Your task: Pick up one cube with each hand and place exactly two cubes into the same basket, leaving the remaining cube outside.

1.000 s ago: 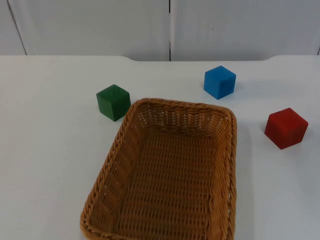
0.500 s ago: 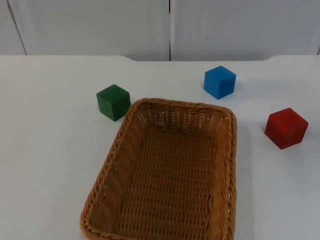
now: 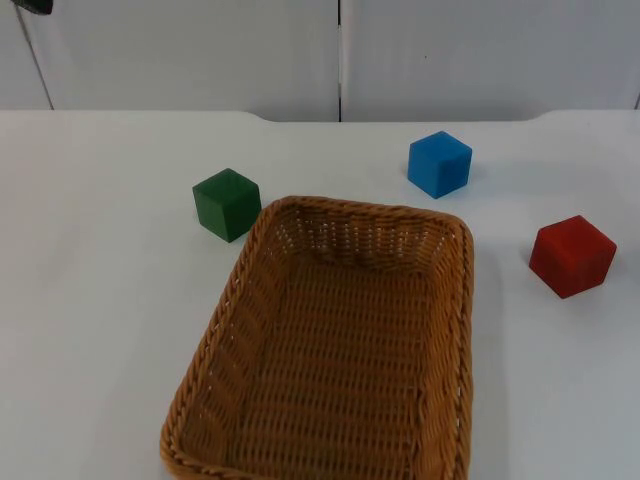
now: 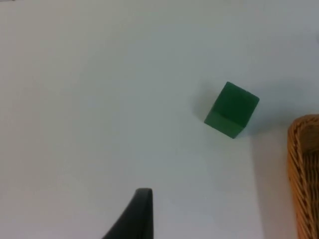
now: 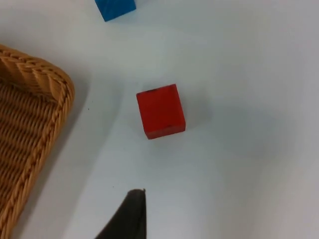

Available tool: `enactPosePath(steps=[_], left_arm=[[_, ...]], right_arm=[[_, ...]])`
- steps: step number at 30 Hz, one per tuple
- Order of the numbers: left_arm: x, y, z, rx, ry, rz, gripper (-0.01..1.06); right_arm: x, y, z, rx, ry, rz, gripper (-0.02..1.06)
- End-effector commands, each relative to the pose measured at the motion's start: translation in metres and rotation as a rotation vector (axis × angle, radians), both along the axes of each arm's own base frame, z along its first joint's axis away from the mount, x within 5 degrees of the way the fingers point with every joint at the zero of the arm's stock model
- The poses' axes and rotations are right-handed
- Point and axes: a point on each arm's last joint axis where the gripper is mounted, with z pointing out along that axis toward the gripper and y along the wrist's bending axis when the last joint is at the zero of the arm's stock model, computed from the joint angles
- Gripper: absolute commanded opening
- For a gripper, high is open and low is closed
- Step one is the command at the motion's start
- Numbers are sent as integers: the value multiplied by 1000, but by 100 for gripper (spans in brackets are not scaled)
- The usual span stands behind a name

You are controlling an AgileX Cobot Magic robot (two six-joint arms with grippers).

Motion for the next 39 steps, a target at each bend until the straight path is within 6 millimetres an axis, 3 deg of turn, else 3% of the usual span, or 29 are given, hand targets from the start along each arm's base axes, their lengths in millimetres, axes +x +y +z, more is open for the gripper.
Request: enactPosePath(steps=[1,9,20,30,39], left_arm=[[9,0,0,-3,-4,-8,105],[39,-2,-20,22,54,-44,105],[77,-27,-46,91,83,-183,105],[117,-58,-74,128,109,-295,105],[146,-69,-102,141,142,-351,105]], right_arm=[[7,0,-4,-8,14,12,105],[26,8,-28,-34,109,54,105],[52,50,-72,-119,153,203,105],[86,58,-103,-126,222,202,105],[108,63,-121,-128,235,202,105]])
